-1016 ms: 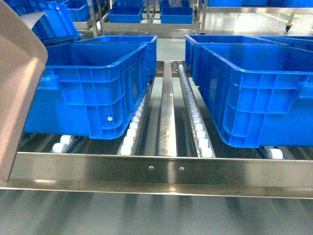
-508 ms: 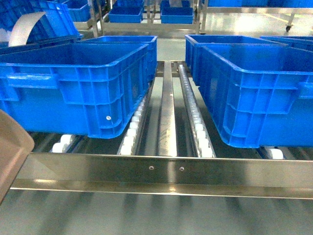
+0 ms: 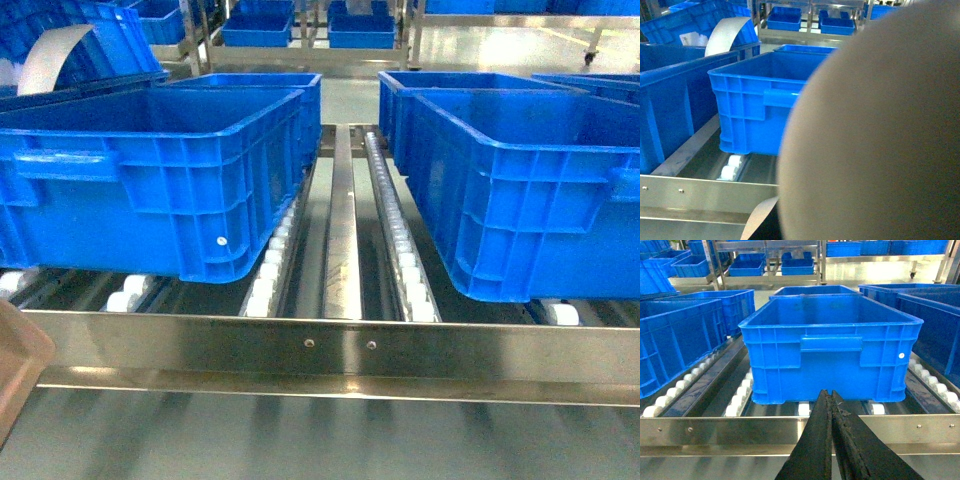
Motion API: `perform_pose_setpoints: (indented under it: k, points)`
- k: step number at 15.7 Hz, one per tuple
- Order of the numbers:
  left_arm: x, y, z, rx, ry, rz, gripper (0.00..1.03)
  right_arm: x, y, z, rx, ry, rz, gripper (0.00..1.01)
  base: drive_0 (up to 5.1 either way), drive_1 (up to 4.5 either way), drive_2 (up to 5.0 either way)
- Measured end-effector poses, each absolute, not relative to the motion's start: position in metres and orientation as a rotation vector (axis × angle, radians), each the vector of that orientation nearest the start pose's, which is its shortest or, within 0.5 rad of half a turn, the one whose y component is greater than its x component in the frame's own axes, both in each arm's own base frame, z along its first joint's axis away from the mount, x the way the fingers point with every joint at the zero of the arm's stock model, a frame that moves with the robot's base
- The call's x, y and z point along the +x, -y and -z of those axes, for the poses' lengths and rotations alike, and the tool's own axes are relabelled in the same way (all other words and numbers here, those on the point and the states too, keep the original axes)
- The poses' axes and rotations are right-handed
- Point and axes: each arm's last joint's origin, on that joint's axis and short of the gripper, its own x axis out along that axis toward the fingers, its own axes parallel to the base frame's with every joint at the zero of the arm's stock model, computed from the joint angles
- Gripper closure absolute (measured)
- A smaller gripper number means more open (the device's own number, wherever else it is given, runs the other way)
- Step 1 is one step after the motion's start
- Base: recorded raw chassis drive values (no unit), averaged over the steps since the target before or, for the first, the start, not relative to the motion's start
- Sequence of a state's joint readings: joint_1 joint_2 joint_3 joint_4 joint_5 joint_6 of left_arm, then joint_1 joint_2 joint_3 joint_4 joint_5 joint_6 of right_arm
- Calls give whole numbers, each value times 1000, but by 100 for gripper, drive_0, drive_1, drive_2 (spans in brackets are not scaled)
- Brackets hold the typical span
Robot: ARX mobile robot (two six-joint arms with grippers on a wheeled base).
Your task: Place part in tray to right shelf
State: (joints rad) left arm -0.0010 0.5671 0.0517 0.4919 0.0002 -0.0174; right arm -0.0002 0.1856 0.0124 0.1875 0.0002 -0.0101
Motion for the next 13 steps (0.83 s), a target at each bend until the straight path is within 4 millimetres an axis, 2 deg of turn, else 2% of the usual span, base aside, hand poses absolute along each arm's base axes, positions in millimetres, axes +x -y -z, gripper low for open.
perform_pose_setpoints:
  k: [3,4,13]
  points:
    - [130,0,-170,-17,10,0,90,99,0,-164,-9,-34,0,99,0,0,0]
    - [128,0,-169,-16,2,0,90,97,0,-169,-9,24,-1,99,0,0,0]
    - [111,0,-170,-15,8,0,90,97,0,-167,-8,4,0,99,0,0,0]
